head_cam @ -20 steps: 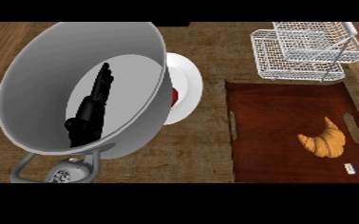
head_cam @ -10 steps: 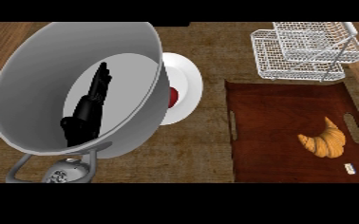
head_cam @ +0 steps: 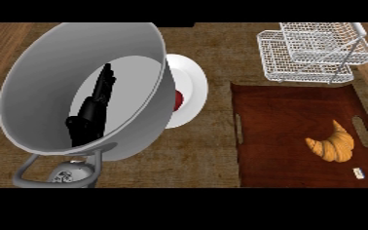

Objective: Pick the croissant from the tray and place it in the tiered basket

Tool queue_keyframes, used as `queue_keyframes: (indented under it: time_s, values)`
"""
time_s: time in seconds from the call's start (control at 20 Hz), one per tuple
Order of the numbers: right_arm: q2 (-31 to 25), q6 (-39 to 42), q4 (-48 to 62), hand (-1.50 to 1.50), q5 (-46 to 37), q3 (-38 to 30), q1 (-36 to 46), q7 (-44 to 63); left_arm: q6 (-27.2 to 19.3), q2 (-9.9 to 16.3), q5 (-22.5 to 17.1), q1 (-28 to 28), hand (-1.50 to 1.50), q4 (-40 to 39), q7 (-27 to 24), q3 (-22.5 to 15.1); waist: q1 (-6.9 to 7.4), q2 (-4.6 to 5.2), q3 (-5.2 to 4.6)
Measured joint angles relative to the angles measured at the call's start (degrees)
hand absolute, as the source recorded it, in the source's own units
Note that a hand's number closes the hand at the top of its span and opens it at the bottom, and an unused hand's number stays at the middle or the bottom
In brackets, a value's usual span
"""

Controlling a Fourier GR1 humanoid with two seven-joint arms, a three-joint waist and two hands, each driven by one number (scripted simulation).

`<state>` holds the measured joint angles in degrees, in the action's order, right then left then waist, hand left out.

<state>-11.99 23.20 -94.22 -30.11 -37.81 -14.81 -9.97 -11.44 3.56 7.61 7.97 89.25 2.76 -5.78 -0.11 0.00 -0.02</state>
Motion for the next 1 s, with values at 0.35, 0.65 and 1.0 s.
queue_keyframes:
  time_s: [0.35, 0.65, 1.0]
  values:
    - [0.5, -0.7, 0.8, -1.5, -1.1, 2.5, 2.6, 2.7, 0.6, -0.8, 0.8, -0.5, 0.0, -0.6, -1.3, 0.6, 0.0, 0.0, 0.01]
    - [0.1, -2.1, 3.3, -1.5, -1.7, 3.6, 3.6, 2.6, 1.4, -0.9, 0.8, 0.4, 0.0, -0.3, 0.0, 1.6, -0.02, -0.01, 0.03]
    - [-0.7, -3.9, 6.6, -1.5, -1.7, 5.0, 6.6, 4.2, 1.0, -1.8, 1.6, -0.8, 0.0, 0.3, -0.7, 0.7, 0.04, -0.01, 0.02]
